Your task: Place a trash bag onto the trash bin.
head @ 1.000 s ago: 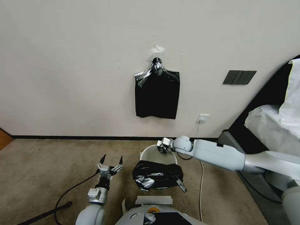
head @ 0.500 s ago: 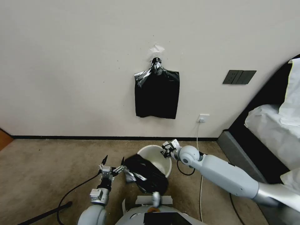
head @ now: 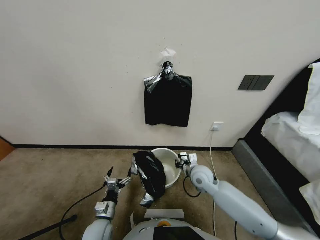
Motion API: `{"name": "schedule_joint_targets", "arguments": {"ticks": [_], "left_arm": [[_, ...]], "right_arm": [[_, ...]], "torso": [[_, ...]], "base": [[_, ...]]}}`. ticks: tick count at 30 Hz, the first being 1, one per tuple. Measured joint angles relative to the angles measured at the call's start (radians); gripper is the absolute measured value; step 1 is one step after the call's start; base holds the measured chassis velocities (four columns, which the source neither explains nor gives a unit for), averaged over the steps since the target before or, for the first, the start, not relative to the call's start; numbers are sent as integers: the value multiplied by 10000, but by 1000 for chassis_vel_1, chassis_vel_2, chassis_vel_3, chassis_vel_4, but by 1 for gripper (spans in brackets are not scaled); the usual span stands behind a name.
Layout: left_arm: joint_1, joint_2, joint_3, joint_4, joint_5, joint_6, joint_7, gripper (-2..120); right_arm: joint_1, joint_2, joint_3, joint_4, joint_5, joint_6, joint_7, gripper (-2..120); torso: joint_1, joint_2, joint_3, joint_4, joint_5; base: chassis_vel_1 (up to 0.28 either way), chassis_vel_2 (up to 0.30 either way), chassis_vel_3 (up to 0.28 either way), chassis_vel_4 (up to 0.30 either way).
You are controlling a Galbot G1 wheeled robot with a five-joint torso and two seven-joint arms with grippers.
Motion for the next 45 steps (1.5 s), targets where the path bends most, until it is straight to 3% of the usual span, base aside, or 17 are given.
{"name": "schedule_joint_targets", "arguments": {"ticks": [12,21,23,25,28,33,38,39,40,41,42,43,44,45], "left_arm": [[29,-6,-83,-99,-158,125,-2,100],[99,-52,37,-143,-15,137,-3,100],[122,-51,42,-157,1,137,-2,100],[131,-49,44,-160,6,137,-2,100],[159,-35,45,-182,20,137,-1,100],[176,-17,47,-243,25,137,-1,100],[201,17,47,-343,27,150,0,100],[208,18,45,-367,-4,166,0,100],[242,30,50,-424,-183,241,-14,100],[242,30,50,-424,-183,241,-14,100],[291,42,91,-529,-501,436,-153,100],[306,29,113,-595,-657,613,-363,100],[306,29,113,-595,-657,613,-363,100],[304,11,112,-621,-679,699,-518,100]], "right_arm": [[-2131,516,741,656,-601,-9,160,1],[-2582,600,747,576,-1002,-65,-66,2],[-2619,611,747,564,-1107,-102,-95,11],[-2624,615,747,563,-1128,-110,-99,13],[-2636,623,747,564,-1207,-133,-105,32],[-2644,623,823,628,-1287,-171,-94,45],[-2650,529,1105,832,-1714,-360,-81,68],[-2707,467,1132,883,-2713,-375,-476,71],[-2879,351,1156,883,-4519,-199,-1663,77],[-2879,351,1156,883,-4519,-199,-1663,77],[-3111,130,1248,989,-6265,262,-3522,82],[-3255,-76,1286,1219,-7112,593,-5069,86],[-3255,-76,1286,1219,-7112,593,-5069,86],[-3287,-193,1192,1341,-7407,755,-5855,89]], "torso": [[-1,0,-1,-1,0],[0,0,-1,-2,-2],[0,1,-1,-2,-1],[0,1,-1,-2,0],[0,0,0,1,2],[0,1,-1,1,1],[0,0,0,0,1],[0,1,-1,0,1],[0,0,0,-3,2],[0,0,0,-3,2],[0,0,0,-4,2],[1,0,-1,-3,-1],[1,0,-1,-3,-1],[0,1,-1,-4,-4]], "base": [[0,0,0,0],[0,0,0,0],[0,0,0,0],[0,0,0,0],[0,0,0,0],[0,0,0,0],[0,0,0,0],[0,0,0,0],[0,0,0,0],[0,0,0,0],[0,0,0,0],[0,0,0,0],[0,0,0,0],[0,0,0,0]]}}
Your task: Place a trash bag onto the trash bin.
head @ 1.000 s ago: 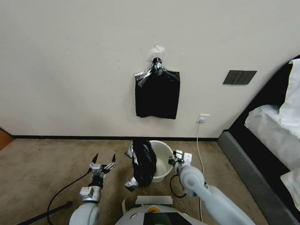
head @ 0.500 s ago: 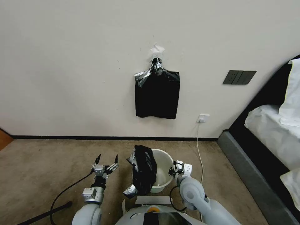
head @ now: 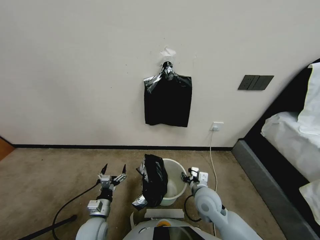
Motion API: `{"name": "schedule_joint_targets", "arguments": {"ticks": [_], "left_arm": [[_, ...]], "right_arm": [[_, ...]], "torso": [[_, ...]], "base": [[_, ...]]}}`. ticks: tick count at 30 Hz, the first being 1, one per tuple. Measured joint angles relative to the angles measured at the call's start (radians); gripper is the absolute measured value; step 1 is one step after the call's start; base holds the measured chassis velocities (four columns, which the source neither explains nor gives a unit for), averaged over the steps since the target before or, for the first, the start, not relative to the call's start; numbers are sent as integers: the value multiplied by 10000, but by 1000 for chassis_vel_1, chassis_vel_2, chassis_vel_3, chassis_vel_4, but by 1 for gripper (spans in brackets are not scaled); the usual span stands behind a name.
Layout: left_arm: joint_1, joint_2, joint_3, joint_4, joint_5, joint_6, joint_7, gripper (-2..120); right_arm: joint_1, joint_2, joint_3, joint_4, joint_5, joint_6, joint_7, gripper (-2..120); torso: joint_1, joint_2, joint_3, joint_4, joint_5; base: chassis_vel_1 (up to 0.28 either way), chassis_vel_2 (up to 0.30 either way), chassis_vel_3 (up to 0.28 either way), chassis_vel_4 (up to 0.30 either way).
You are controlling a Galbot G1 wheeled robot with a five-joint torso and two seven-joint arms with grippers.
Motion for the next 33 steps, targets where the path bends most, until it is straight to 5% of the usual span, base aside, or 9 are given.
{"name": "schedule_joint_targets", "arguments": {"ticks": [2,7,18,25,33], "left_arm": [[-37,-64,-25,-44,-9,198,-437,100],[-15,-129,-33,-156,7,331,-553,100],[-83,-529,198,-108,344,354,-562,100],[-123,-566,276,4,398,353,-559,100],[-156,-648,505,149,586,337,-548,100]], "right_arm": [[158,-136,-680,39,-494,424,-1782,99],[1052,-74,-1735,168,384,71,-2251,100],[2908,600,-3509,-436,2096,-1921,84,100],[3008,842,-3938,-739,1937,-2163,494,99],[3078,923,-3953,-999,1821,-2029,527,78]], "torso": [[0,0,0,3,4],[0,0,1,4,3],[0,0,1,3,4],[0,0,1,2,3],[0,0,1,2,4]], "base": [[0,0,0,0],[0,0,0,0],[0,0,0,0],[0,0,0,0],[0,0,0,0]]}}
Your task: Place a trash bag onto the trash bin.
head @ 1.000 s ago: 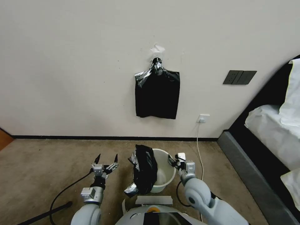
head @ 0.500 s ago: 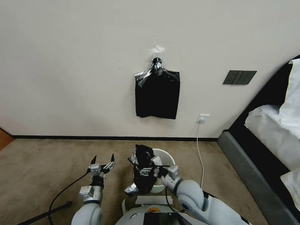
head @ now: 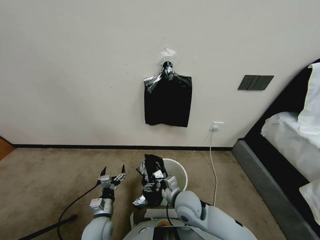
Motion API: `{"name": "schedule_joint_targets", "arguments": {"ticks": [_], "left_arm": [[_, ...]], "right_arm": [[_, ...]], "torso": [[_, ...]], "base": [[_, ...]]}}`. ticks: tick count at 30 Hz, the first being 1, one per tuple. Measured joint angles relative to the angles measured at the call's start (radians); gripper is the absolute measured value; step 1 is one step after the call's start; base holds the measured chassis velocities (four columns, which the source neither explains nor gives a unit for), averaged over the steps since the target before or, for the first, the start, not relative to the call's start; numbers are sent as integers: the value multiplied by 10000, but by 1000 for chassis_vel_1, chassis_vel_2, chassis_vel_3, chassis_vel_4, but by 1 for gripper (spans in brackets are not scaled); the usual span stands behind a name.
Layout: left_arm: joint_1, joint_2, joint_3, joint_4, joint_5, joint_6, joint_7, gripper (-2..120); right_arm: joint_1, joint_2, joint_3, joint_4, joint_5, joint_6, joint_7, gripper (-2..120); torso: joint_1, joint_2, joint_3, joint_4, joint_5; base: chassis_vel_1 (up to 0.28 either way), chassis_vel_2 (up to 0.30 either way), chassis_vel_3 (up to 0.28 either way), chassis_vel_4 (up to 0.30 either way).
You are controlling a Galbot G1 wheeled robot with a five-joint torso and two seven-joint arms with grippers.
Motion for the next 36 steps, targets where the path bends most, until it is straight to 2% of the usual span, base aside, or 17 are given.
{"name": "schedule_joint_targets", "arguments": {"ticks": [5,7,9,10,13,16,20,21,22,25,27,28,30,33,34,36], "left_arm": [[-51,-29,108,103,92,-7,4,100],[-57,-28,115,111,95,-7,5,100],[-72,-13,141,151,108,-7,7,100],[-72,-13,141,151,108,-7,7,100],[-46,8,216,198,120,-7,29,100],[17,60,328,195,97,83,95,100],[276,288,554,-11,-324,814,679,100],[378,429,604,-89,-589,1165,1127,100],[378,429,604,-89,-589,1165,1127,100],[428,779,720,-50,-1374,1278,2031,100],[416,881,803,-2,-1516,1260,2164,100],[399,931,858,42,-1545,1186,2202,100],[368,1022,1100,246,-1591,573,2174,100],[372,1049,1322,242,-1527,562,1920,100],[379,1054,1432,149,-1527,854,1793,100],[316,1021,1546,-301,-1828,2315,1790,100]], "right_arm": [[-22,25,18,-92,-7,151,6,57],[-22,24,20,-95,-9,161,7,55],[-23,6,50,-101,-23,215,6,43],[-23,6,50,-101,-23,215,6,43],[-23,-26,81,-99,-42,260,7,28],[-29,-43,91,-71,-67,277,7,21],[-83,-61,119,12,-163,326,26,6],[-129,-64,150,89,-175,345,73,0],[-129,-64,150,89,-175,345,73,0],[-233,-66,250,210,-176,382,133,0],[-252,-64,273,226,-185,405,145,0],[-257,-60,285,230,-193,419,156,0],[-256,-42,317,251,-212,442,180,0],[-242,-39,330,277,-215,445,193,0],[-232,-41,343,292,-215,447,201,0],[-207,-59,377,309,-213,448,206,0]], "torso": [[0,0,0,1,0],[0,0,0,0,0],[0,0,0,0,0],[0,0,0,0,0],[0,0,0,0,1],[0,0,0,0,1],[0,0,0,1,1],[0,0,0,1,1],[0,0,0,1,1],[0,0,0,0,1],[0,0,0,0,0],[0,0,0,0,0],[-1,0,0,0,0],[0,0,0,1,0],[0,0,0,1,0],[0,0,0,1,1]], "base": [[0,0,0,0],[0,0,0,0],[0,0,0,0],[0,0,0,0],[0,0,0,0],[0,0,0,0],[0,0,0,0],[0,0,0,0],[0,0,0,0],[0,0,0,0],[0,0,0,0],[0,0,0,0],[0,0,0,0],[0,0,0,0],[0,0,0,0],[0,0,0,0]]}}
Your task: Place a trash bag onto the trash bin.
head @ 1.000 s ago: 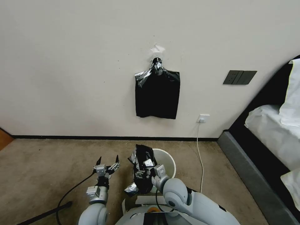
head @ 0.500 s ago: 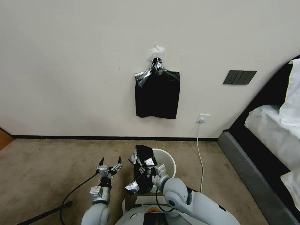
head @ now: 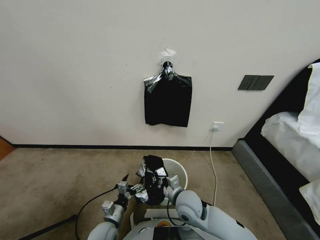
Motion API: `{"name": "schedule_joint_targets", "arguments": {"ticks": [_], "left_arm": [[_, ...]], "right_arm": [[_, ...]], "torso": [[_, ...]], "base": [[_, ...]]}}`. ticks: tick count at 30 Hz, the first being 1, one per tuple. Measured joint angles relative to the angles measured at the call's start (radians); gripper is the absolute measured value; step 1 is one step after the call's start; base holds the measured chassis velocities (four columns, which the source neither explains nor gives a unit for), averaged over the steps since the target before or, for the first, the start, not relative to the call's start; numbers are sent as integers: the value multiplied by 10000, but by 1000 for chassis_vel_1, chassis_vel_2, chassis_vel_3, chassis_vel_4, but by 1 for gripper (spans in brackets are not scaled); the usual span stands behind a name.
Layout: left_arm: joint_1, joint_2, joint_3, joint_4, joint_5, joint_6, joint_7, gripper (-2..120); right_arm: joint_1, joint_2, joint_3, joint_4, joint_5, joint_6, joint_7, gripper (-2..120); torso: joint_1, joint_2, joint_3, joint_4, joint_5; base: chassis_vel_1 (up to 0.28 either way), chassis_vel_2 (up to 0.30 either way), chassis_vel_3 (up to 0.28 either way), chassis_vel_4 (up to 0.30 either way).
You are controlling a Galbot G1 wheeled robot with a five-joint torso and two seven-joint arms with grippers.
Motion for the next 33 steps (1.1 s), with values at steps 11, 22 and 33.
{"name": "schedule_joint_targets", "arguments": {"ticks": [11,22,33], "left_arm": [[-453,-163,213,-803,-1800,3339,-1010,100],[-1265,-583,344,-202,-2172,3614,-1451,97],[-1565,-760,454,344,-2189,3780,-1586,91]], "right_arm": [[-99,-20,165,183,0,6,-4,0],[-295,-100,225,414,-18,-30,-28,0],[-342,-203,236,548,-60,-59,-23,0]], "torso": [[0,0,0,-1,0],[0,0,0,0,-1],[0,0,0,-1,0]], "base": [[0,0,0,0],[0,0,0,0],[0,0,0,0]]}}
